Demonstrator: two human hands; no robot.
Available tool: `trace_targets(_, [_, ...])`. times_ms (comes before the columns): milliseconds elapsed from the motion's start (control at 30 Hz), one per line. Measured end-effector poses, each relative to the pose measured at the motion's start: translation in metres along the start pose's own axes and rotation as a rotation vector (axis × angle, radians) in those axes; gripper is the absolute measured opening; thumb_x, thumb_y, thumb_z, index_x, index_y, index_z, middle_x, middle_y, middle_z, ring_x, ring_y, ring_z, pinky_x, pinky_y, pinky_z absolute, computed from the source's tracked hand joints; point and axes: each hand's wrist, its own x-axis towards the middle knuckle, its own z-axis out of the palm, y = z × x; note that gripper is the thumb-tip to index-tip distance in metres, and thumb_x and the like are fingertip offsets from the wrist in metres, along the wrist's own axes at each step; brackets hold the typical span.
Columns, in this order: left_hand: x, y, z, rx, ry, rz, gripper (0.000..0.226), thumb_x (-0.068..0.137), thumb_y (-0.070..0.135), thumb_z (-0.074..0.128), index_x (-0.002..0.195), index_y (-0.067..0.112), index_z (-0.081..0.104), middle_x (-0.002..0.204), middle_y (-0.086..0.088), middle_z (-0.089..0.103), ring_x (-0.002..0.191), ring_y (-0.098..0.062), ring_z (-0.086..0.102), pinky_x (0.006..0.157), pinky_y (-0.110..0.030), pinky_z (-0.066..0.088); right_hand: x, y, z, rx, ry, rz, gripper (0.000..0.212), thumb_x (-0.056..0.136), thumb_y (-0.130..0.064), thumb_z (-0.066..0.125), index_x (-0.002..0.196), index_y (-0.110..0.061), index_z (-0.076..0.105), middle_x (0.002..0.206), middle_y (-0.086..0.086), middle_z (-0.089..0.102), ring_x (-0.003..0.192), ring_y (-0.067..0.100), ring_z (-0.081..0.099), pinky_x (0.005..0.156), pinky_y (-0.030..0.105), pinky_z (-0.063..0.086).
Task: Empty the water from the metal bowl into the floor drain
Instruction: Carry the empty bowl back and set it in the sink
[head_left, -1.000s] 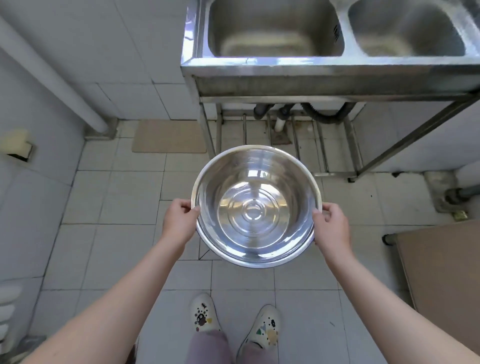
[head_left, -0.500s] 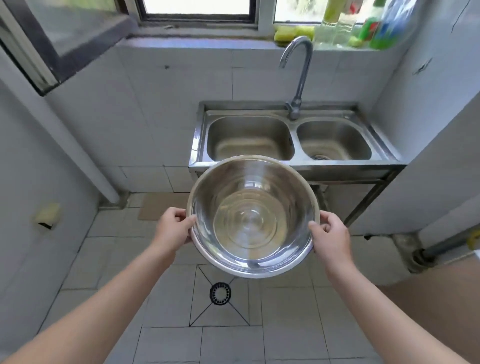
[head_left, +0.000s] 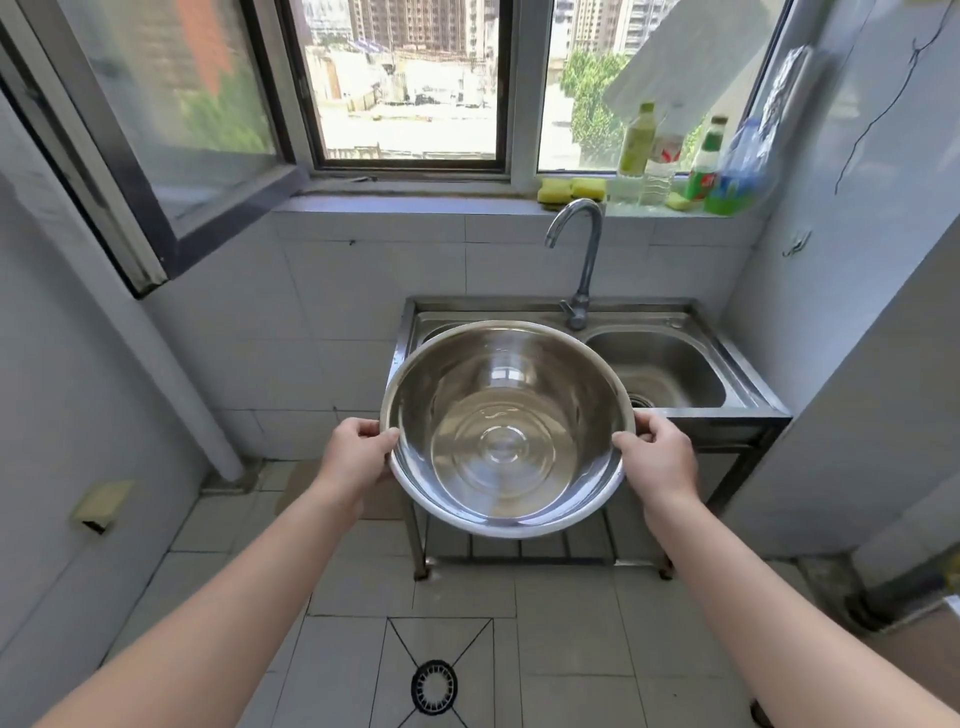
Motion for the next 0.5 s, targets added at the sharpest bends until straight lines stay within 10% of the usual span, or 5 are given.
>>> trace_targets(500, [0.141,0.04,0.02,0.01,-0.062,-0.022,0.005,0.089,0.012,0.059,0.089,0.012,0.054,0.094,-0.013,0.063,0.08,-0.027,0.062,0.061,-0.034,0.055,0.101,-0.057,0.068,-0.081,-0.079,-0.028,0.035,0.079,-0.012,0.06,0.112,-0.023,0.061,0.086,-0.004,0.069,0.081,0.023,0.067,0.078,0.048,0.057])
